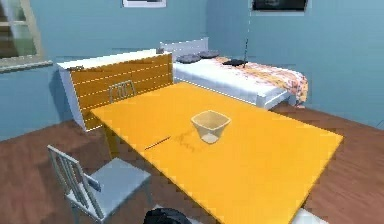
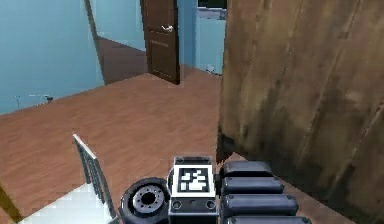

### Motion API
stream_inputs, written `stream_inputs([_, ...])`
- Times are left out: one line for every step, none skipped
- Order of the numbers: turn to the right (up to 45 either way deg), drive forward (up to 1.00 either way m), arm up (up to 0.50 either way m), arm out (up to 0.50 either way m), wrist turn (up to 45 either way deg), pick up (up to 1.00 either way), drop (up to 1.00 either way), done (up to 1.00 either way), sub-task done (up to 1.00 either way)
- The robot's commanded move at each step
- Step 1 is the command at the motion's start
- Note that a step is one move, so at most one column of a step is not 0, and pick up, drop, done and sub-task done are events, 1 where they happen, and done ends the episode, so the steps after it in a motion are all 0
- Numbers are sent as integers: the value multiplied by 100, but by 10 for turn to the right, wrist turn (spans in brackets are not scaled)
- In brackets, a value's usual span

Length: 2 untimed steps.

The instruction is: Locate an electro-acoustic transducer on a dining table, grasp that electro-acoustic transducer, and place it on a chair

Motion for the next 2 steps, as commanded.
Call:
stream_inputs([-240, 0, 0, 0, 0, 0, 0, 0, 0])
stream_inputs([0, 15, 0, 0, 0, 0, 0, 0, 0])
